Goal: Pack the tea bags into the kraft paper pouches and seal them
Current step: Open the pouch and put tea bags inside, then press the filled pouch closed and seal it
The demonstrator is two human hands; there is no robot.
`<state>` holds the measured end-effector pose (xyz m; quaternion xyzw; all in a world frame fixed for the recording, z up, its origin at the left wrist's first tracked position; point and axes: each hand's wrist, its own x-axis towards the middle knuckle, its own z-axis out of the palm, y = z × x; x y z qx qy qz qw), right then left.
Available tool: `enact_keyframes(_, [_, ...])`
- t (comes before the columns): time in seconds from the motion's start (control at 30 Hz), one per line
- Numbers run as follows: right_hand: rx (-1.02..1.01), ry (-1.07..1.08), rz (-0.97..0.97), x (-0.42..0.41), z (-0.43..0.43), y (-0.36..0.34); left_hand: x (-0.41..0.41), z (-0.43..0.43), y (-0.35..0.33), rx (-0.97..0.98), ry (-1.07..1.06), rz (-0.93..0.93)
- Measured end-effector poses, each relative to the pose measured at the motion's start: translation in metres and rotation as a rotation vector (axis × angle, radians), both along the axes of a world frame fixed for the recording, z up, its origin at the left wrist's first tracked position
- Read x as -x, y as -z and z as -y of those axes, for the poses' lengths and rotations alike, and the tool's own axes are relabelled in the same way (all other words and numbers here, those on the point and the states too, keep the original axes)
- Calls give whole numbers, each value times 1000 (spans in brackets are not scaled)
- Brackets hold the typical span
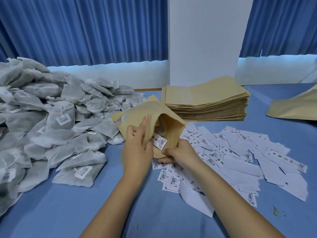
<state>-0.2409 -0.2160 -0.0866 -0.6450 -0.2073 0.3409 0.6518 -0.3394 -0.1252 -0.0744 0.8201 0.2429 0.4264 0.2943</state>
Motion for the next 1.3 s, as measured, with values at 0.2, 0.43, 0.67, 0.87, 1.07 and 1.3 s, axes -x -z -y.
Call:
enact_keyframes(0.2, [8, 151, -57, -6, 1, -1, 3, 6, -2, -591, -452, -310])
enact_keyframes(0.43, [-54, 170, -63, -9, -1, -1, -2, 7, -6, -543, -122, -351])
enact_keyframes(0.67, [-16, 96, 19, -9, -1, 2, -14, 15, -11, -549, -376, -627])
enact_keyframes(0.87, [-117, 30, -105, -8, -4, 4, -23, 13, -4, -476, -402, -634])
enact_keyframes(1.07, [-138, 21, -191, -5, -7, 0, -27, 10, -14, -485, -466, -535])
enact_keyframes(1.3, [-162, 169, -138, 4, -11, 3, -13, 15, -21, -456, -312, -232])
